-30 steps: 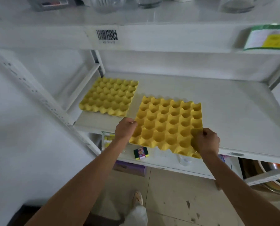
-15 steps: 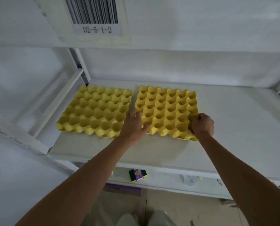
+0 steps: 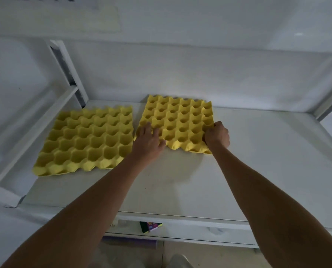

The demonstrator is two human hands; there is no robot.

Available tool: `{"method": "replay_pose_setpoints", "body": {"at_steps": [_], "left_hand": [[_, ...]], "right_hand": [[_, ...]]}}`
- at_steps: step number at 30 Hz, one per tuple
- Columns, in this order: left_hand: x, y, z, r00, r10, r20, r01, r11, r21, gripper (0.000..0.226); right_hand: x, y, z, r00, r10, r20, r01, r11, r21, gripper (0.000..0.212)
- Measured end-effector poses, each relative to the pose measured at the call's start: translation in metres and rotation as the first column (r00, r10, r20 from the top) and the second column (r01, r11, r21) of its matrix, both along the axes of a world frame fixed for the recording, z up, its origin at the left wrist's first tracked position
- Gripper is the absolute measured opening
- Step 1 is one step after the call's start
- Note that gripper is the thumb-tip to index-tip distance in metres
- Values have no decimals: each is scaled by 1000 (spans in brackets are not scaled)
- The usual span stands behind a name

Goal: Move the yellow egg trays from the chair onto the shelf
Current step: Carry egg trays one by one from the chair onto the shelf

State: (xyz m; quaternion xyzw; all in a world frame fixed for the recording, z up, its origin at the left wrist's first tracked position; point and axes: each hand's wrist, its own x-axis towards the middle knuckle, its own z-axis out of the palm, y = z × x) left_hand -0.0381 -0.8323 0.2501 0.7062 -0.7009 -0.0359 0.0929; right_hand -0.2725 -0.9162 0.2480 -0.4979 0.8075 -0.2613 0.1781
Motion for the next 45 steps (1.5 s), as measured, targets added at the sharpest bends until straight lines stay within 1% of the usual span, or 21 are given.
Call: {"method": "replay_pose_setpoints", "body": {"at_steps": [2, 5, 6, 8, 9, 11, 12, 14, 16, 18, 22, 24, 26, 28, 29, 31, 32, 34, 36, 41, 45], "left_hand": [[-2, -4, 0, 998, -4, 55, 4, 1000, -5, 55], [0, -5, 4, 996, 35, 78, -28, 996, -87, 52], [8, -4, 7, 993, 64, 100, -49, 989, -141, 51], [34, -2, 12, 973, 181, 141, -144, 960, -239, 46], [50, -1, 14, 959, 248, 139, -210, 947, -241, 45], [73, 5, 13, 939, 330, 99, -316, 940, -132, 44], [80, 9, 9, 939, 335, 79, -328, 941, -83, 44], [86, 18, 0, 954, 290, 74, -285, 956, -70, 42], [89, 26, -5, 968, 222, 115, -211, 973, -97, 42], [95, 30, -6, 982, 156, 108, -144, 983, -113, 43], [106, 32, -9, 980, 56, 189, -34, 993, -116, 54], [104, 28, -10, 977, 74, 202, -53, 993, -104, 58], [102, 25, -8, 984, 131, 123, -116, 985, -128, 50], [105, 22, -9, 987, 127, 94, -111, 981, -158, 45], [108, 22, -9, 988, 104, 113, -87, 986, -142, 48], [115, 22, -10, 982, 49, 180, -32, 995, -99, 57], [118, 22, -11, 982, 46, 182, -28, 994, -101, 58], [120, 22, -12, 990, 87, 110, -70, 986, -148, 49], [119, 21, -14, 989, 119, 87, -101, 977, -188, 41], [119, 18, -17, 990, 135, 44, -124, 970, -208, 38], [122, 16, -18, 990, 135, 42, -124, 972, -201, 37]], "right_hand": [[-2, -7, -2, 1000, 1, -15, -1, 1000, -9, 24], [-9, -10, -6, 1000, 8, -23, -8, 1000, -12, 27], [-11, -11, -8, 1000, 18, -18, -18, 1000, -14, 29], [-15, -11, -9, 999, 33, 3, -33, 999, -24, 33], [-16, -11, -8, 999, 32, 8, -32, 999, -30, 34], [-15, -9, -8, 1000, 26, -17, -27, 999, -29, 34], [-14, -7, -8, 999, 26, -40, -27, 999, -25, 34], [-13, -5, -6, 996, 44, -81, -45, 999, -17, 35], [-13, -5, -4, 993, 69, -98, -70, 998, -4, 36], [-14, -8, -2, 990, 95, -102, -94, 995, 20, 35], [-9, -12, -3, 990, 89, -113, -87, 996, 15, 31], [-3, -12, -4, 990, 66, -127, -65, 998, 9, 29], [1, -13, -4, 991, 56, -123, -53, 998, 27, 26], [4, -15, -2, 991, 50, -120, -45, 998, 41, 25], [4, -15, -1, 990, 57, -126, -51, 998, 46, 24], [6, -13, -1, 987, 87, -137, -80, 995, 57, 24], [6, -12, -1, 985, 102, -138, -94, 994, 63, 24], [8, -10, 2, 985, 121, -121, -113, 991, 74, 27], [7, -12, 5, 985, 139, -100, -132, 988, 79, 29], [5, -13, 9, 973, 198, -120, -182, 975, 130, 28], [2, -17, 15, 956, 274, -102, -252, 949, 191, 36]]}}
